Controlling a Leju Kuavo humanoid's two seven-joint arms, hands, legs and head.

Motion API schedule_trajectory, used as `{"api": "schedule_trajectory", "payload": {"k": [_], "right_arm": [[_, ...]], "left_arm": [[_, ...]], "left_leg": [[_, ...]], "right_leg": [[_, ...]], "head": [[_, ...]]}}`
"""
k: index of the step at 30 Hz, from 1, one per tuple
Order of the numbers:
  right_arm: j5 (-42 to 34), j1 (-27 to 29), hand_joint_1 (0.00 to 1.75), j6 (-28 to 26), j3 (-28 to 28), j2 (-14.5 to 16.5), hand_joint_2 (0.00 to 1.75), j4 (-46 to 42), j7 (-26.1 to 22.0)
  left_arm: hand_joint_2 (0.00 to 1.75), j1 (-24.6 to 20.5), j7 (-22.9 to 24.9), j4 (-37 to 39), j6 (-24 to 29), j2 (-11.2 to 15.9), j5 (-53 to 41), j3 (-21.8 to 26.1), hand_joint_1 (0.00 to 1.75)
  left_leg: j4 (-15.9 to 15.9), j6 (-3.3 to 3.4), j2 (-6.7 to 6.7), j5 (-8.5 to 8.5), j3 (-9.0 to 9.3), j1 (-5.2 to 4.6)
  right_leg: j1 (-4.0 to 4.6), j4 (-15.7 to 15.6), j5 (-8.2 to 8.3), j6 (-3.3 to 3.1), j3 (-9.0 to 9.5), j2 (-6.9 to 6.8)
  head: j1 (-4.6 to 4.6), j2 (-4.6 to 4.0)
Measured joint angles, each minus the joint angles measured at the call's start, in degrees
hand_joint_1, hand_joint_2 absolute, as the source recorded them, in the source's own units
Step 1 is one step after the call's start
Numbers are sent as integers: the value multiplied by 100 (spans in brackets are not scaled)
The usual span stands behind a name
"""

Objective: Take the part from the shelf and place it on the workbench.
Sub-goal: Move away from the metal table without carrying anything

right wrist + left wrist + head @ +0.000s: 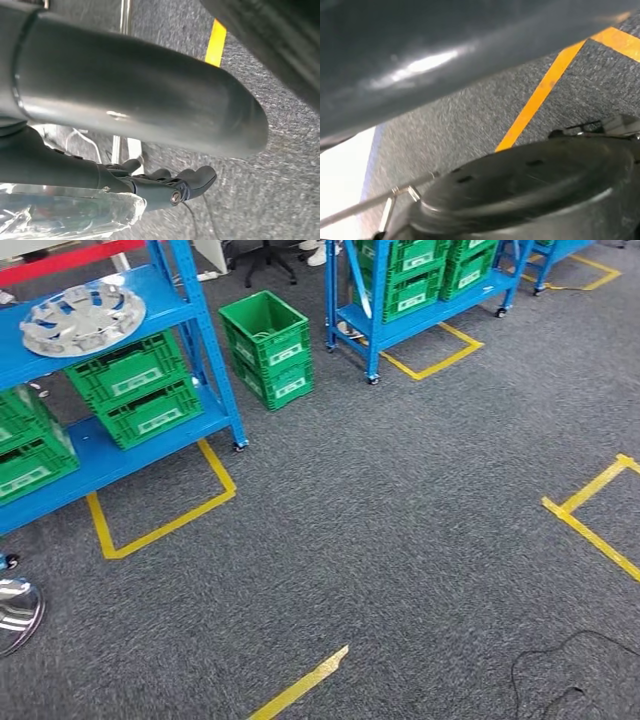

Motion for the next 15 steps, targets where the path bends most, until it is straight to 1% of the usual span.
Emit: {"api": "schedule_trajectory", "payload": {"k": [1, 2, 3, 4, 5, 6, 7, 8, 9, 10, 11, 12, 13, 14, 15], "right_arm": [[4, 2, 0, 3, -1, 0, 0, 2, 3], [9, -1, 0, 7, -1, 0, 0, 3, 6], [13, -7, 0, 10, -2, 0, 0, 5, 8], [19, -13, 0, 13, -3, 0, 0, 6, 9], [22, -18, 0, 14, -3, 1, 0, 6, 9], [27, -21, 0, 15, -4, 2, 0, 7, 9], [31, -23, 0, 16, -5, 3, 0, 7, 9], [37, -26, 0, 17, -5, 4, 0, 8, 9], [42, -35, 0, 18, -7, 4, 0, 8, 9], [50, -47, 0, 19, -9, 4, 0, 8, 9], [59, -60, 0, 17, -12, 3, 0, 8, 8], [67, -67, 0, 16, -18, 3, 0, 8, 7], [73, -63, 0, 16, -26, 2, 0, 8, 5], [75, -51, 0, 16, -35, 2, 0, 9, 5], [75, -36, 0, 16, -43, 2, 0, 11, 6]], "left_arm": [[0, 4, 0, 0, -4, -6, -11, 9, 0], [0, 14, -1, 0, -9, -10, -20, 16, 0], [0, 27, -1, -1, -14, -12, -29, 20, 0], [0, 37, -1, -4, -18, -13, -40, 26, 0], [0, 39, -1, -7, -19, -12, -50, 32, 0], [0, 29, -1, -11, -20, -14, -61, 39, 0], [0, 16, -1, -15, -20, -16, -70, 47, 0], [0, 8, -2, -17, -20, -18, -76, 53, 0], [0, 8, -2, -19, -20, -20, -80, 59, 0], [0, 17, -2, -20, -20, -24, -82, 67, 0], [0, 29, -2, -22, -21, -28, -85, 80, 0], [0, 31, -2, -26, -21, -36, -87, 94, 0], [0, 26, -2, -29, -22, -44, -90, 107, 0], [0, 18, -2, -32, -23, -49, -91, 116, 0], [0, 9, -2, -33, -25, -53, -92, 124, 0]], "left_leg": [[225, -7, 41, -44, -116, 7], [246, -4, 64, 26, -129, 10], [54, 8, 89, 191, -30, 10], [-299, 36, 150, 407, 156, 2], [-681, 78, 297, 571, 360, -24], [-992, 124, 437, 666, 523, -57], [-1187, 165, 546, 694, 619, -89], [-1261, 200, 596, 667, 649, -116], [-1288, 227, 538, 660, 649, -122], [-1312, 256, 468, 674, 658, -106], [-1337, 284, 403, 690, 673, -86], [-1362, 311, 334, 709, 684, -64], [-1377, 332, 263, 724, 694, -44], [-1379, 345, 185, 724, 689, -41], [-1378, 354, 100, 722, 686, -40]], "right_leg": [[9, 1, -14, -8, 8, -98], [14, 1, -29, -9, 22, -187], [20, 1, -45, -6, 44, -265], [25, -1, -63, 1, 73, -335], [33, -2, -85, 14, 87, -397], [46, -3, -112, 39, 97, -454], [57, -6, -138, 69, 106, -517], [67, -15, -160, 101, 121, -583], [75, -28, -176, 134, 170, -653], [72, -35, -194, 164, 202, -667], [64, 3, -237, 193, 215, -563], [57, 149, -331, 221, 163, -398], [46, 429, -482, 246, 22, -200], [41, 817, -660, 262, -170, -42], [39, 1224, -813, 273, -392, 21]], "head": [[-1, 0], [-1, 0], [-2, 0], [-2, 0], [0, 0], [-2, 0], [0, 0], [1, 0], [-1, 0], [-1, 0], [7, 0], [20, 0], [35, 0], [54, 0], [60, 0]]}}
